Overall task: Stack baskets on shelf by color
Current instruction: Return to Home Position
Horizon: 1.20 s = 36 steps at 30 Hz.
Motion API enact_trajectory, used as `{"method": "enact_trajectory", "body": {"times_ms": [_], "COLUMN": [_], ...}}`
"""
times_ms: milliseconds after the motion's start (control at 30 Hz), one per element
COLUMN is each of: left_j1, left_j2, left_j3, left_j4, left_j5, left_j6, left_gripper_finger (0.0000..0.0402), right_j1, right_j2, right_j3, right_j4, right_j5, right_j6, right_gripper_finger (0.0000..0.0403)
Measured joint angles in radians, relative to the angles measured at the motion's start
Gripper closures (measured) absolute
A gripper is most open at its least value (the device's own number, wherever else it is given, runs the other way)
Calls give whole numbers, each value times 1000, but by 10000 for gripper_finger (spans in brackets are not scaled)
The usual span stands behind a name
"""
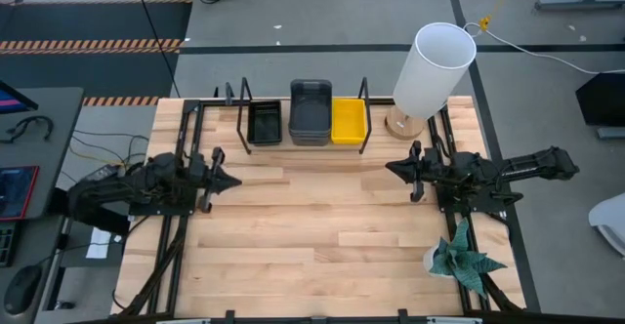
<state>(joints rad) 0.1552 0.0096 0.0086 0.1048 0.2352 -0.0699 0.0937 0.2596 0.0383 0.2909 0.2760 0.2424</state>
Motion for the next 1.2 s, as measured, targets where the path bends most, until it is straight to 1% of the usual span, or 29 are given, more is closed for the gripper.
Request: {"method": "enact_trajectory", "body": {"times_ms": [67,167,233,400,500,800,1200], "left_j1": [-21,-47,-61,-81,-81,-81,-81], "left_j2": [1,3,3,3,3,3,3], "left_j3": [0,0,0,0,0,0,-1], "left_j4": [4,-4,-11,-24,-22,-23,-23], "left_j5": [31,39,40,40,40,40,39], "left_j6": [-26,-85,-193,-537,-630,-621,-618], "left_gripper_finger": [389,376,368,359,362,374,362], "right_j1": [0,0,0,0,0,0,0], "right_j2": [2,2,2,2,2,2,2], "right_j3": [0,0,0,0,0,0,0], "right_j4": [0,8,8,14,14,14,14], "right_j5": [0,0,0,0,0,0,0], "right_j6": [-25,-32,-33,-33,-33,-33,-33], "right_gripper_finger": [390,390,391,391,389,390,389]}}
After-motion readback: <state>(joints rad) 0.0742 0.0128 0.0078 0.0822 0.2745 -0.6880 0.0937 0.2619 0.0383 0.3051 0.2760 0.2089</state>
